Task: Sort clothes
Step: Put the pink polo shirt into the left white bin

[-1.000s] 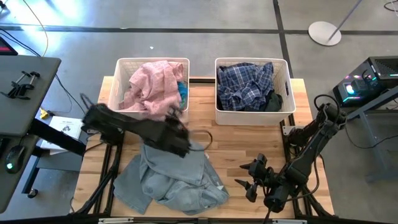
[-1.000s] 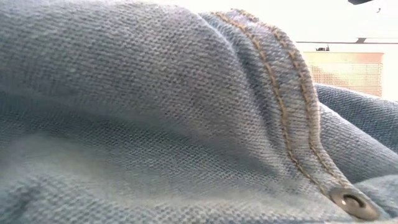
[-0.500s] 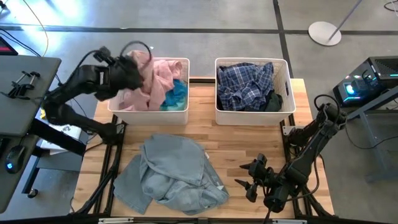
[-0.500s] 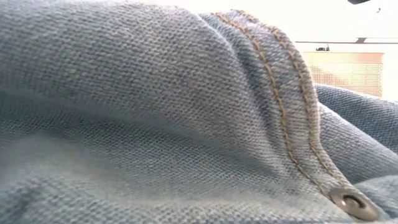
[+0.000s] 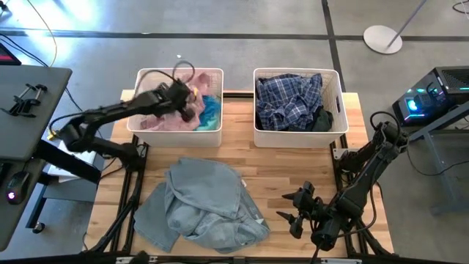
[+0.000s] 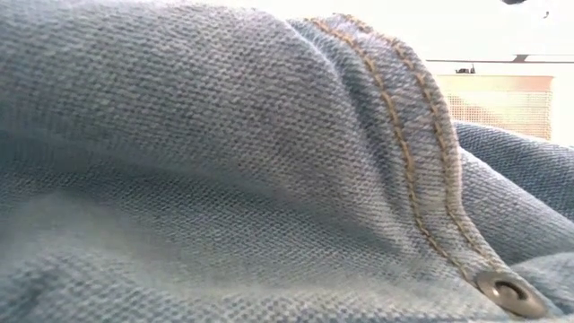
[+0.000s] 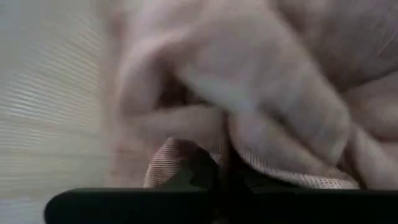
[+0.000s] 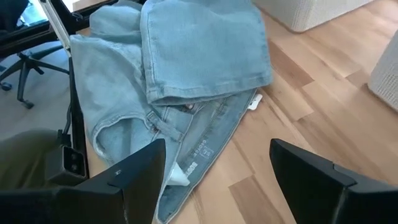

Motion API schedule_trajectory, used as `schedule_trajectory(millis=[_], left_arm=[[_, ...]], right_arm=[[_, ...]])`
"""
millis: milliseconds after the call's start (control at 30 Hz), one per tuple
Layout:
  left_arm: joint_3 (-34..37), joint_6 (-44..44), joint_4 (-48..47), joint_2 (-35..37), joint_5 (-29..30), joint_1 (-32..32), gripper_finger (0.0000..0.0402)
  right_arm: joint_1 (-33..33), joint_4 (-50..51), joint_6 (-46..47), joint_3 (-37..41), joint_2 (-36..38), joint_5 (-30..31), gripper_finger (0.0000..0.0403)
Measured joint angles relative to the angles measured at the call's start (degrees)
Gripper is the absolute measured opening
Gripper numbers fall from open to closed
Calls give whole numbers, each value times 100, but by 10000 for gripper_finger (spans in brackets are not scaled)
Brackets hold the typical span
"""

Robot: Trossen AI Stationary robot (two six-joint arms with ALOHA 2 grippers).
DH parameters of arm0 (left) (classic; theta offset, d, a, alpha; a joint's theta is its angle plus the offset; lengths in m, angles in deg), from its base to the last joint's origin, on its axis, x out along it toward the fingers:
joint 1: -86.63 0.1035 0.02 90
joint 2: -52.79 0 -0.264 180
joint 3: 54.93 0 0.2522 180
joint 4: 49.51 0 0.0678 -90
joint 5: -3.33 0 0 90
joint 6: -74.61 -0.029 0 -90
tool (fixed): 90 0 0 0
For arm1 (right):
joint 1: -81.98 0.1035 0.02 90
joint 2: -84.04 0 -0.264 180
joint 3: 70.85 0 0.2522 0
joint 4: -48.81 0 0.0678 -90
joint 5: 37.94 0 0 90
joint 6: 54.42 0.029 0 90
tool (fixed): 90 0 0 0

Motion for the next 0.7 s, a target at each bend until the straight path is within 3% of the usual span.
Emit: schedule_trajectory(millis=[133,233,500,600,700], left_arm=[[485,68,-25,-397,-288,16,44],[432,85,-368,-383,-317,18,83],[-1174,429,-1553,447,-588,12,186],[-1908,726,-1823,699,-864,10,208],[-2137,937,-1490,932,-1197,1,214]], right_arm=[[-12,-2,-167,0,0,139,277],[-40,-2,-168,0,0,114,277],[-40,-59,-144,0,0,84,277],[-40,-59,-154,0,0,71,277],[-40,-61,-169,0,0,73,277]])
